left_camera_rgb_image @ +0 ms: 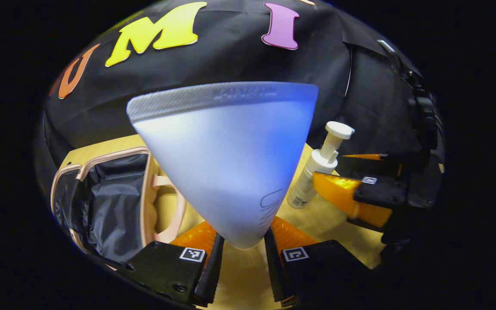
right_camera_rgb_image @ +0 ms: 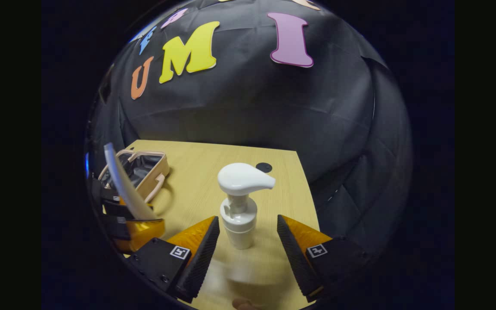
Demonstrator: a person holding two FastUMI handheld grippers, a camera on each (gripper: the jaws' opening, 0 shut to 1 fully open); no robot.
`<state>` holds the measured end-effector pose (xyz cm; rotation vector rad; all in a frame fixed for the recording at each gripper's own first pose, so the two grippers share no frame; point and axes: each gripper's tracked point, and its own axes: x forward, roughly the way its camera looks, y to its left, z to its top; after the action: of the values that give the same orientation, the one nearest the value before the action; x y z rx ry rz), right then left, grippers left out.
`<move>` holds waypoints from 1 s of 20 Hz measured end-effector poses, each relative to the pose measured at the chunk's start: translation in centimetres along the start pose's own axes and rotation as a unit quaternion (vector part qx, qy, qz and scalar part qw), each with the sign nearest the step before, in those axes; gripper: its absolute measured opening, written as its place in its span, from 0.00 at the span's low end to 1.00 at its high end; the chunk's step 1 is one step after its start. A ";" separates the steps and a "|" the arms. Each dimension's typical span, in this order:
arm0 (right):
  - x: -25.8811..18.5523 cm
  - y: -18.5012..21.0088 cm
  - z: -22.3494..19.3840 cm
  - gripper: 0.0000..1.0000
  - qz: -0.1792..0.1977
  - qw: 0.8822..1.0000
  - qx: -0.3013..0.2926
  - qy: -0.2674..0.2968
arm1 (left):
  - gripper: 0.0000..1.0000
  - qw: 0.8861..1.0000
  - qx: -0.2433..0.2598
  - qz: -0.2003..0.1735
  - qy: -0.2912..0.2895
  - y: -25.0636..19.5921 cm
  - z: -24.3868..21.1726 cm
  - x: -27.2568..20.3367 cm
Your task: First open the suitcase, pack the skin care products into it, and then close the suitcase.
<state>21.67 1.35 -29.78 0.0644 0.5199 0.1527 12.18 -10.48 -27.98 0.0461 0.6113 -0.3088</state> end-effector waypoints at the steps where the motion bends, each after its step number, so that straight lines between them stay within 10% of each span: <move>1: 0.4 0.1 0.0 0.80 -0.003 1.000 -0.001 -0.003 | 0.51 1.000 -0.001 0.006 0.001 0.7 -0.1 -1.4; 6: 2.4 1.1 -0.8 0.79 -0.015 1.000 -0.001 -0.005 | 0.51 0.998 -0.016 0.057 0.020 7.2 -1.0 -7.3; 11: 2.7 1.0 -1.2 0.53 -0.063 0.998 0.007 0.010 | 0.51 0.996 -0.038 0.082 0.025 13.9 -1.0 -10.7; 20: -7.4 8.9 1.4 0.49 -0.064 0.998 0.023 -0.007 | 0.51 0.990 -0.038 0.087 0.106 21.9 -4.2 -7.5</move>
<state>14.85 8.91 -24.02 0.0772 0.5130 0.0141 10.53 13.05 -28.21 0.0593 0.8247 -0.1119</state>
